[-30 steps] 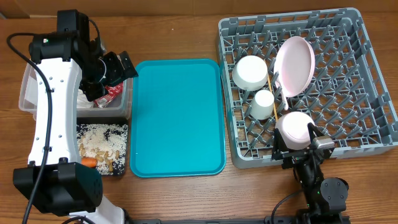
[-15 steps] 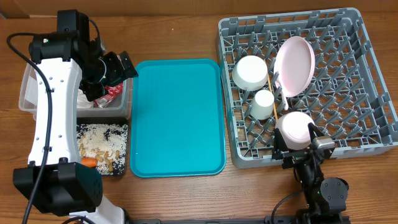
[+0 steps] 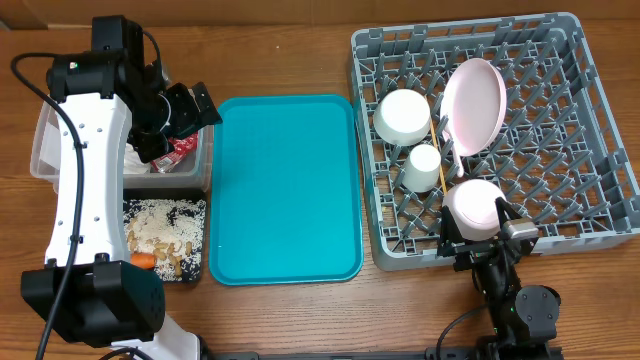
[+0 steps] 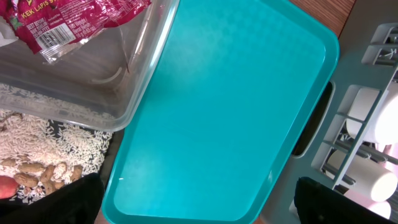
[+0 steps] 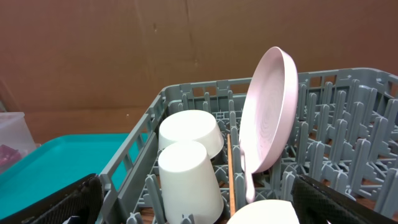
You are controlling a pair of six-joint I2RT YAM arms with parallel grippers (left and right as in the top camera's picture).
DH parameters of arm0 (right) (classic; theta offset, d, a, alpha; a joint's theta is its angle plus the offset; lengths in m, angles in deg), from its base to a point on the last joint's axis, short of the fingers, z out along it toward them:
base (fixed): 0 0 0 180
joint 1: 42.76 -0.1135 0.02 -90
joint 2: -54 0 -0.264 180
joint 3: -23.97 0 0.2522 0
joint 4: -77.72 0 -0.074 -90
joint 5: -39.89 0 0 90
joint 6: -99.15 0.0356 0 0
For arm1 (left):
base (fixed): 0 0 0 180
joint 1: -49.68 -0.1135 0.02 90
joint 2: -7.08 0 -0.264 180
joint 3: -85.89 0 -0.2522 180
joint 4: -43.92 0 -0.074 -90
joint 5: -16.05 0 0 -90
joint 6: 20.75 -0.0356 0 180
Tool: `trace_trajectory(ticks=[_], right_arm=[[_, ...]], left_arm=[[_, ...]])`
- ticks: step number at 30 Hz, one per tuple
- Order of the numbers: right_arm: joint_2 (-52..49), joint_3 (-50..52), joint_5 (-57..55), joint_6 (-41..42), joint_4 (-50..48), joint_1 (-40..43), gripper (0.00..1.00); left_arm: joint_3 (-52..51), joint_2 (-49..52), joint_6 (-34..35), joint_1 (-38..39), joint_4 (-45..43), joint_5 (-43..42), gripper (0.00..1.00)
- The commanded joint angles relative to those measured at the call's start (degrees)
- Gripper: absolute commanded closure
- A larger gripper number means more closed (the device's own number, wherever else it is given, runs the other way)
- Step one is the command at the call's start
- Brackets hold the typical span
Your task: Sort waste into correct bins and load items into the dishwasher
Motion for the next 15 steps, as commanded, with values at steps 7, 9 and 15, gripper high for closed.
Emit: trace_trajectory(ticks=[7, 9, 15], right_arm=[[0.6, 0.6, -0.5, 0.0, -0.2, -0.3, 0.00], [0.6, 0.6, -0.5, 0.0, -0.2, -0.3, 0.00], [0.6, 0.6, -0.5, 0.0, -0.2, -0.3, 0.00]], left_arm=[[1.1, 0.6, 0.2, 0.3, -0.1, -0.6, 0.00], [1.1, 1.0, 0.2, 0.3, -0.1, -0.6, 0.00], [1.1, -1.3, 0.2, 2.0, -0.1, -0.5, 0.00]])
